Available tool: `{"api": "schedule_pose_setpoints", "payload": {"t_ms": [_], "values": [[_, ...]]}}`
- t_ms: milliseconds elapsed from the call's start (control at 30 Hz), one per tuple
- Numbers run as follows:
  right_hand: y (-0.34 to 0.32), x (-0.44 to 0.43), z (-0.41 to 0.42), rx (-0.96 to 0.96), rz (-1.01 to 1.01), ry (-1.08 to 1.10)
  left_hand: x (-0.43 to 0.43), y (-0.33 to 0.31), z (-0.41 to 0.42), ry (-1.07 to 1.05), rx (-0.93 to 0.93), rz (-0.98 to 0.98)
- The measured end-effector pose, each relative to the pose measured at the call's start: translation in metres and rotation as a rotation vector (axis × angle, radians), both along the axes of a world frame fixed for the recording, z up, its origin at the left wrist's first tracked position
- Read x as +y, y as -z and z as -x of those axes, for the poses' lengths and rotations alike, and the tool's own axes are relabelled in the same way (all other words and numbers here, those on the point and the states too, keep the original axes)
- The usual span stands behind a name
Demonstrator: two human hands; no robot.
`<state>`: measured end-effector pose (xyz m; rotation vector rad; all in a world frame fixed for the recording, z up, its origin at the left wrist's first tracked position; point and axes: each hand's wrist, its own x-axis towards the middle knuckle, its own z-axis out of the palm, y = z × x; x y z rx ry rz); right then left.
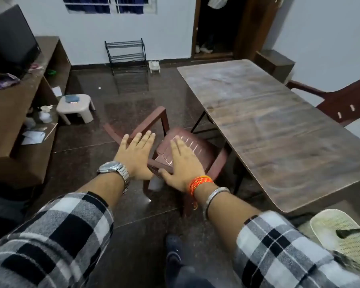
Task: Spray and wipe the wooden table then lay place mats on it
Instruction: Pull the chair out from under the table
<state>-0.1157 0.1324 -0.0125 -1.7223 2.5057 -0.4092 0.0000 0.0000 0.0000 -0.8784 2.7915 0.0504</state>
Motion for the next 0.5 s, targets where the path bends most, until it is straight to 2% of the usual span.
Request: {"api": "schedule_pose_setpoints", "payload": {"t_ms": [133,267,500], "values": [[0.029,-0.06,-0.015,-0.04,-0.126,-0.038,-0.053,0.024,-0.003,0.028,-0.137,0.055],[0.05,-0.114,-0.007,-0.086,-0.235,0.014,-0.104,0.048,0.002,0.06,-0.293,0.039],[0.068,-0.157,-0.01,-0.203,-0.377,0.1,-0.157,0.088,0.013,0.175,-0.168,-0.027]]}}
